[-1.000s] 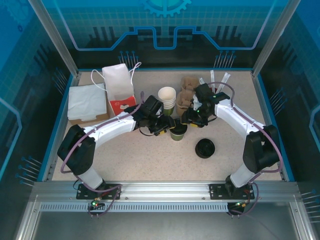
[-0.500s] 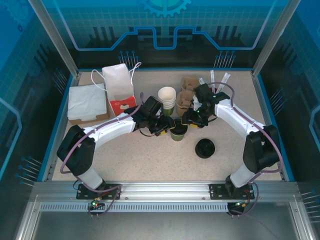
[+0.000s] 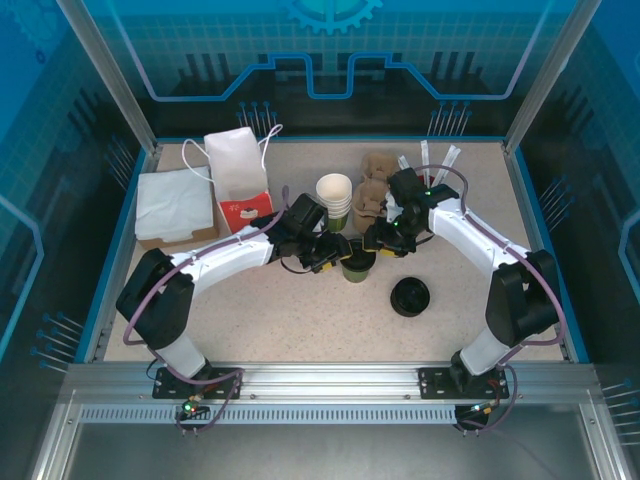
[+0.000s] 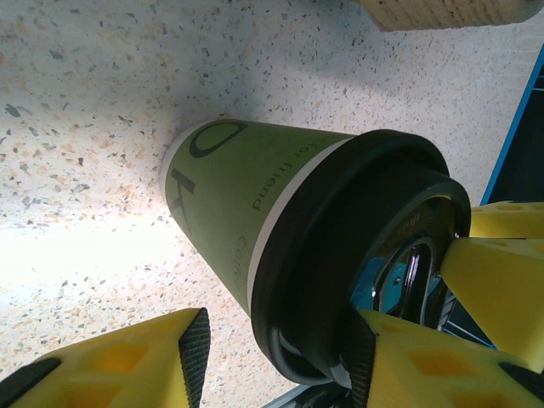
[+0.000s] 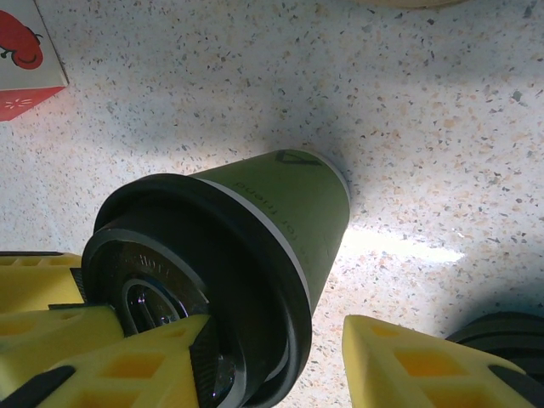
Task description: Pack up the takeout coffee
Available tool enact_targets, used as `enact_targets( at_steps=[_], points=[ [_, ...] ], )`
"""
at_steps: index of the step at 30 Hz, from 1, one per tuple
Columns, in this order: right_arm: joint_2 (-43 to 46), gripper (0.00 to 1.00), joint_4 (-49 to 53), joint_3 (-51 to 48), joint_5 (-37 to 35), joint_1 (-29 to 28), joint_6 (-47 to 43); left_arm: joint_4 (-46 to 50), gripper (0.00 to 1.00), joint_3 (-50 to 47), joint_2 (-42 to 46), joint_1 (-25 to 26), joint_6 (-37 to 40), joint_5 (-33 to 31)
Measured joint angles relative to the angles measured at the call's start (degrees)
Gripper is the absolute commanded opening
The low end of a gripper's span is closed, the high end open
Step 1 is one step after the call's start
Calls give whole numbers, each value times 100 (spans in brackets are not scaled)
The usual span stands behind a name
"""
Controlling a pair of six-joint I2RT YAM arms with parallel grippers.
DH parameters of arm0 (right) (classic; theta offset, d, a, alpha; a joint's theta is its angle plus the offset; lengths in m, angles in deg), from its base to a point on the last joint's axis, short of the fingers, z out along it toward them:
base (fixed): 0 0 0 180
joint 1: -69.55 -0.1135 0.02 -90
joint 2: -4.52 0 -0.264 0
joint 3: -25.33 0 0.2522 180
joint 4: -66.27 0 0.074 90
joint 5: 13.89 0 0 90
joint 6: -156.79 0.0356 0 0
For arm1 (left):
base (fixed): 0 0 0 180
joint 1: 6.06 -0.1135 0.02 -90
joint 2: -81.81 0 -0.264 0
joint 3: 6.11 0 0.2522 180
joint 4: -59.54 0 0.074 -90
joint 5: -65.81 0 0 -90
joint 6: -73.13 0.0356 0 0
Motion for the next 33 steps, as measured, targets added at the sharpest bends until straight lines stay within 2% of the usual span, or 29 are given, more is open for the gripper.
enact_targets(
  at_steps=[7,33],
  points=[
    [0,44,2,0,-20,-24,2,118,49,105,-42,26,9,-46],
    [15,27,-24,-52,-146,-133,4,273,50,254,-144,59,28,-144]
  ],
)
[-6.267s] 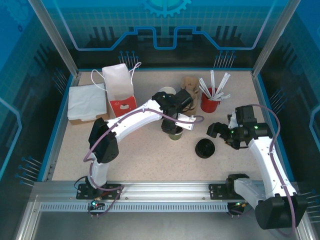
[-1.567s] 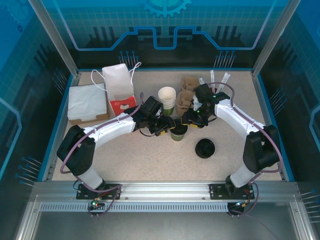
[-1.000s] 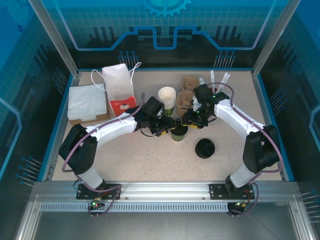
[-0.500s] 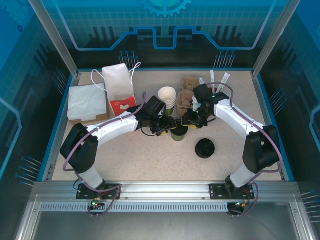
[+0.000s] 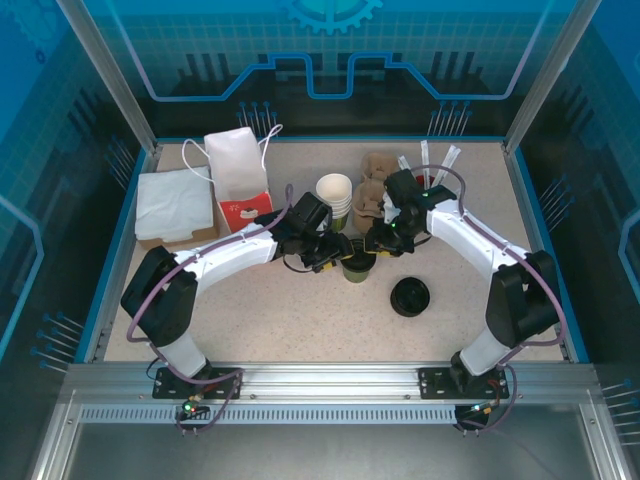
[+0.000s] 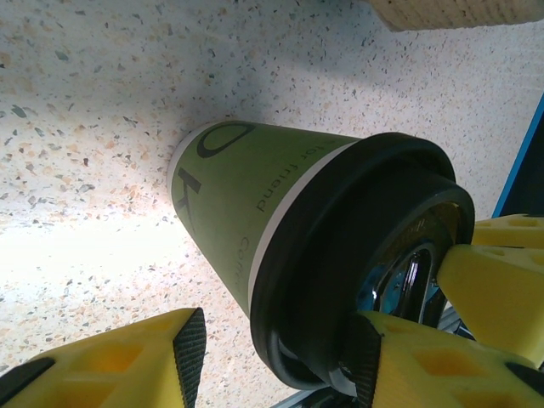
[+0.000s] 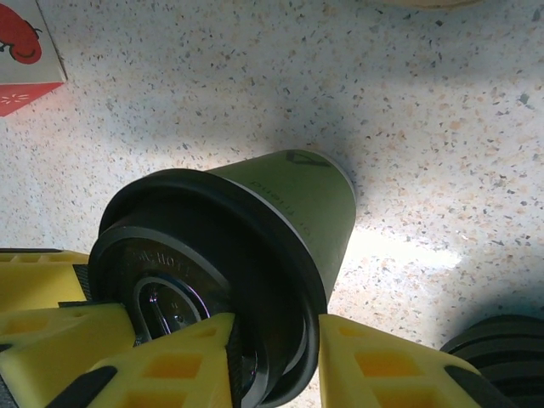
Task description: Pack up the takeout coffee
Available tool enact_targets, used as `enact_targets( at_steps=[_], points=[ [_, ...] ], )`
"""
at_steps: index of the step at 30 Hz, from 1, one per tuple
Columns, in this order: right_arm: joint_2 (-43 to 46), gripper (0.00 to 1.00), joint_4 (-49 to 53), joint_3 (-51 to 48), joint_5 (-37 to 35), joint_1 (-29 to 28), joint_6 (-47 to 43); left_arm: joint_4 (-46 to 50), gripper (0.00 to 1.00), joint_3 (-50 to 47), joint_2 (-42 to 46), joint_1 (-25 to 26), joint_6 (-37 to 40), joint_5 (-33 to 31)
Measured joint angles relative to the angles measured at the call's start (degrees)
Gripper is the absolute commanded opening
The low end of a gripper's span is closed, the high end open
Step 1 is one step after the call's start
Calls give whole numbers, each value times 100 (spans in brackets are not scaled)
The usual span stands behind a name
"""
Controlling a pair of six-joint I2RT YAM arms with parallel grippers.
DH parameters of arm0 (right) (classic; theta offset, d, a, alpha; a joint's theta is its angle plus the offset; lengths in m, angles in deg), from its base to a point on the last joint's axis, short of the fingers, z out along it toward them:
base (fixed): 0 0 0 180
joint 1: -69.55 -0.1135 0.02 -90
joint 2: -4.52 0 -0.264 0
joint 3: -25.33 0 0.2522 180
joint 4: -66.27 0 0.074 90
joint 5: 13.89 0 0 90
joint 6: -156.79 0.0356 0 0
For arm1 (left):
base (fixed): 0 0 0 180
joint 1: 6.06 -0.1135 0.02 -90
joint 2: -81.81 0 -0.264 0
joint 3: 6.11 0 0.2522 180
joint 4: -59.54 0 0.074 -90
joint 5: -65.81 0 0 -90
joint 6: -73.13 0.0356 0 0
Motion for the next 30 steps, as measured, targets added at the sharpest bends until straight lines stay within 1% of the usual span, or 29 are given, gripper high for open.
enact_targets(
  at_steps=[6,9,15,17,19,22,28,29,30],
  points=[
    [90,26,-138,-153,-4,-2,-4,-7,51,0,-2,0,0,0],
    [116,28,-170,-157,-9,-2,-7,4,54,0,-2,0,0,0],
    [103,35,-33,-24,-122,-55,-37,79,55,42,-2,0,26,-24],
    [103,38,52,11,-164,-81,-57,153,58,83,-2,11,52,-39],
    [103,44,116,37,-170,-90,-66,256,63,127,-2,26,83,-83],
    [103,48,162,37,-149,-111,-92,442,66,197,-2,33,173,-136],
    [105,48,249,63,-160,-131,-94,730,67,319,-2,33,214,-245],
    [111,49,262,63,-170,-136,-94,748,67,323,0,33,214,-247],
    [118,52,278,63,-177,-140,-94,769,68,326,2,33,214,-264]
  ],
)
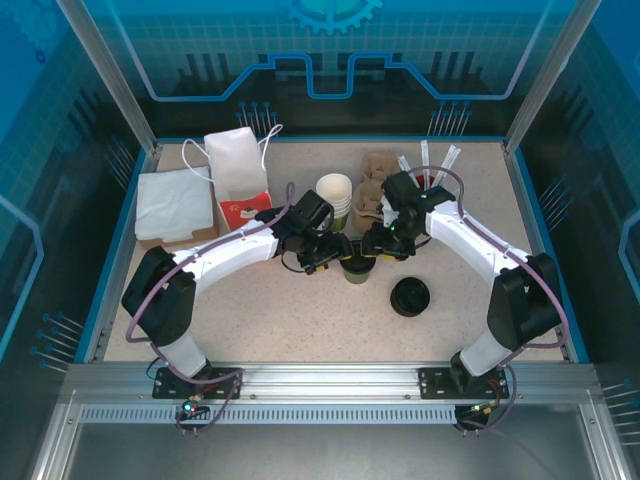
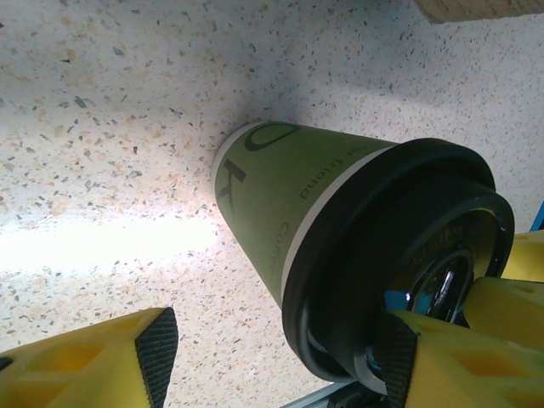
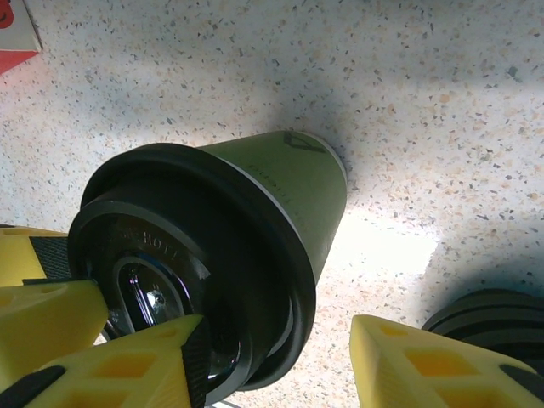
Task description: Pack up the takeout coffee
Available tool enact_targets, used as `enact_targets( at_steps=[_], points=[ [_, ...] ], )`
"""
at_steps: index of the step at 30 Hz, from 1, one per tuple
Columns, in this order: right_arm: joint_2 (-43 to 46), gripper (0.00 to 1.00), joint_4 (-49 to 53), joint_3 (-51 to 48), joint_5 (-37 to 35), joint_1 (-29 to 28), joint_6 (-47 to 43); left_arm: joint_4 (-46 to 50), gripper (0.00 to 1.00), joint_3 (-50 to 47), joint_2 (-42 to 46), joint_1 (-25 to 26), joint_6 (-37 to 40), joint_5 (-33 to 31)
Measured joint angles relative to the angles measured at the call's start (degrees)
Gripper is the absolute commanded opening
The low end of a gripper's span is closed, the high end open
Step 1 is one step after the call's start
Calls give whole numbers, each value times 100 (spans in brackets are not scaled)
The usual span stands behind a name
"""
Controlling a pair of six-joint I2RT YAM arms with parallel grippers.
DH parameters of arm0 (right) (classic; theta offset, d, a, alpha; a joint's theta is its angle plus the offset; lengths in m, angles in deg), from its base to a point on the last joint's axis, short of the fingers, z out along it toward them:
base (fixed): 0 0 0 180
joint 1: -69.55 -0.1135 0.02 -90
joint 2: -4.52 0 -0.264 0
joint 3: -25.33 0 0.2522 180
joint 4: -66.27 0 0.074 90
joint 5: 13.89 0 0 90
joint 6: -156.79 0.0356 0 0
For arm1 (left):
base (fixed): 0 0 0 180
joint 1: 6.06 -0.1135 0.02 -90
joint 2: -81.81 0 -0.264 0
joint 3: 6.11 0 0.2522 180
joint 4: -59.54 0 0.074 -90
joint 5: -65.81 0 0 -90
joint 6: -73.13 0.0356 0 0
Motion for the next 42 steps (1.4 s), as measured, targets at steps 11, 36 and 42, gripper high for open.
enact_targets(
  at_steps=[11,36,42],
  points=[
    [387,80,-271,-122,236,70,50,22,75,0,269,-72,90,-39],
    [-428,87,-920,-111,1005,61,-387,175,76,-1032,2087,-765,260,-369],
    [-63,87,-1051,-597,1266,46,-254,170,75,-1036,2103,-780,258,-339]
  ],
)
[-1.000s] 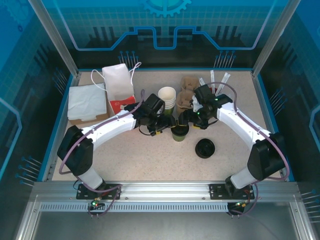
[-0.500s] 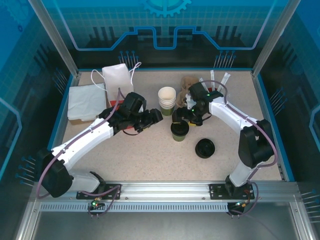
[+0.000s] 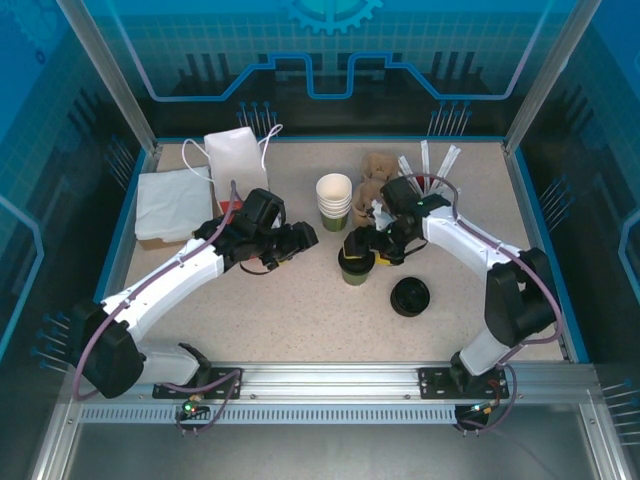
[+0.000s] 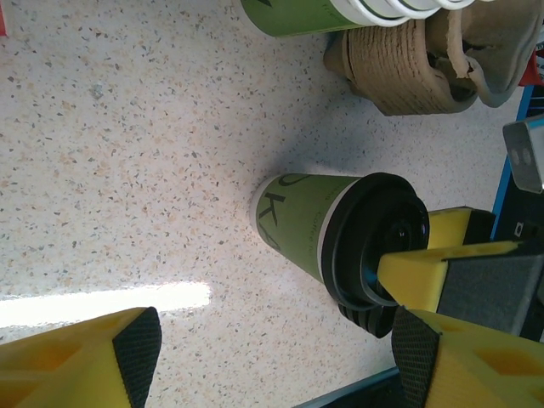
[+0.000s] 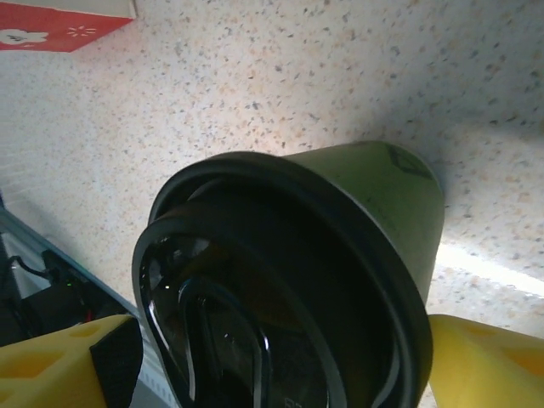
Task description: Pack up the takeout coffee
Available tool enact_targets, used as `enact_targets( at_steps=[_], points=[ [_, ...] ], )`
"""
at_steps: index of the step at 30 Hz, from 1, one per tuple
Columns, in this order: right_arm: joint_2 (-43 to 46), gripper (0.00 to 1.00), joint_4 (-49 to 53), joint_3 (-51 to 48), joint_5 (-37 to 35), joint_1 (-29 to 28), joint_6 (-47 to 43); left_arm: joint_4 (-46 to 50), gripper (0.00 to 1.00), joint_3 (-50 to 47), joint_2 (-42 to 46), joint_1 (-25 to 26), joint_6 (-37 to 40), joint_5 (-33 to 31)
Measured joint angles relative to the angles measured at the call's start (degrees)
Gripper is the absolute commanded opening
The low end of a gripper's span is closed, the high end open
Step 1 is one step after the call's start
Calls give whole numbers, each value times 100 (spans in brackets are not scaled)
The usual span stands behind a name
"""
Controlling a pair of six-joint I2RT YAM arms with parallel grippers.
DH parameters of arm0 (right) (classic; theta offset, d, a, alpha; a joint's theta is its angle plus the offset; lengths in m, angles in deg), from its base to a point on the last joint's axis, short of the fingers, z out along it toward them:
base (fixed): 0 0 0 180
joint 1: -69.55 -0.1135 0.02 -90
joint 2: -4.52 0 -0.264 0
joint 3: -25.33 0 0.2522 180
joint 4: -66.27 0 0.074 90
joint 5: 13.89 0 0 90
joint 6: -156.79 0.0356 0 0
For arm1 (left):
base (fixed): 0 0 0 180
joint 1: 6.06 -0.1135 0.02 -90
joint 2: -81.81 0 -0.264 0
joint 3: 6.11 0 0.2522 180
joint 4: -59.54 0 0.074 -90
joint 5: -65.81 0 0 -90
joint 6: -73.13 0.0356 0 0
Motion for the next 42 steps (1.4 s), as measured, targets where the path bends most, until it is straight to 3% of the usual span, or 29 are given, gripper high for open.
enact_targets(
  at_steps=[13,18,23,30,42],
  points=[
    [535,87,-662,-798,577,-389,562,-203,73,-4,-267,-4,-2,485],
    [837,86,-516,-800,391,-387,592,-420,72,-50,-431,-4,-26,822],
    [1163,76,-223,-730,114,-87,549,-654,71,-61,-664,26,-107,1099],
    [702,62,59,-291,-219,-81,459,-822,68,-57,-1158,199,-168,1207],
    [417,51,249,-79,-516,-81,413,-870,64,61,-1541,369,-170,1246]
  ],
)
